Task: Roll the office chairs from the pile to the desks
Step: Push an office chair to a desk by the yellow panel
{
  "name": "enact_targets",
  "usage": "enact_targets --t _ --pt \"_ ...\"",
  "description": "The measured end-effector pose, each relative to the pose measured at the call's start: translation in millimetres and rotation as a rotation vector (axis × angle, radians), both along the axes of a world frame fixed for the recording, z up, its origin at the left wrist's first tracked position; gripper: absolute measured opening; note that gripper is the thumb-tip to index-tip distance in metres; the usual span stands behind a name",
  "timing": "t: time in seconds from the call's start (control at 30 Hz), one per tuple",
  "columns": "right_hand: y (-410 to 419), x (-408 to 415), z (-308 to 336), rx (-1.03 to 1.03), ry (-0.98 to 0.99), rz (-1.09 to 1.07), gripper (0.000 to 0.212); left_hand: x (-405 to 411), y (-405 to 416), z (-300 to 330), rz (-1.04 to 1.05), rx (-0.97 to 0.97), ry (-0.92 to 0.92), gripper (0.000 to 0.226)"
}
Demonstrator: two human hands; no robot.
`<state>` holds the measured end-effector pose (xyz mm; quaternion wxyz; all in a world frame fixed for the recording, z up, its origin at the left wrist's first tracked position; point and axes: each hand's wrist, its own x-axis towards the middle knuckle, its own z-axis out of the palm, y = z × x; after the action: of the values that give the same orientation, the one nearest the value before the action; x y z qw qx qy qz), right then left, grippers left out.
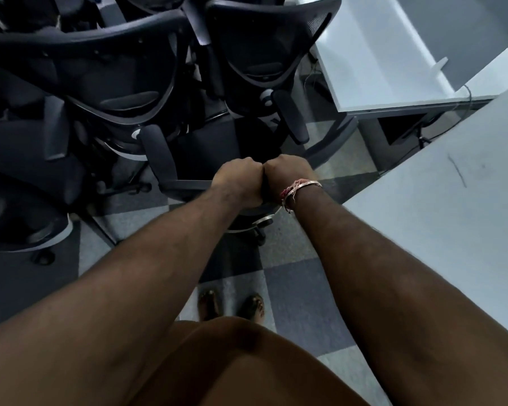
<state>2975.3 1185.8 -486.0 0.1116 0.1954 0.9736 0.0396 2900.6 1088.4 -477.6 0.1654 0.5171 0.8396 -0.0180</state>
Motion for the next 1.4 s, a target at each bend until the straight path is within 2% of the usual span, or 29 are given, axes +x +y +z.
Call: enact_targets --t 0.2,0.47,0.67,0.8,1.0,1.07,1.2,1.4 --pt "-13.2 11.5 -3.4 0.002 0.001 -0.013 0.013 14.5 -7.3 2.3 0.059 -0.066 -0.021 0.02" --pt "-50.8 34.9 1.4 0.021 -0.011 -0.021 0.018 37.3 -43.2 -6.6 0.108 -0.019 0.005 0.015" --pt "-94.5 50.9 0.6 0.062 -0.051 -0.067 0.017 41.7 -80.8 -13.8 -0.01 -0.016 -0.045 0.021" --pt "-130.1 60.0 -0.3 0.083 -0.068 -0.124 0.027 43.2 -108.0 -10.4 -0.108 -0.05 -0.036 0.025" --pt "-189.3 79.4 0.1 0.039 -0.026 -0.256 0.013 52.9 -154.1 -6.0 -0.236 -0.035 -0.002 0.012" --pt "-203.2 93.7 0.6 0.032 -0.002 -0.29 0.01 62.9 -166.5 -2.2 -0.294 -0.009 0.016 0.018" --pt "-246.5 136.9 -3.6 0.009 0.018 -0.349 0.019 94.4 -201.1 -3.2 -0.423 0.008 0.045 0.02" --pt "-312.5 183.7 -6.1 -0.018 0.044 -0.468 0.012 136.8 -251.7 -3.5 -0.546 0.004 0.081 0.01"
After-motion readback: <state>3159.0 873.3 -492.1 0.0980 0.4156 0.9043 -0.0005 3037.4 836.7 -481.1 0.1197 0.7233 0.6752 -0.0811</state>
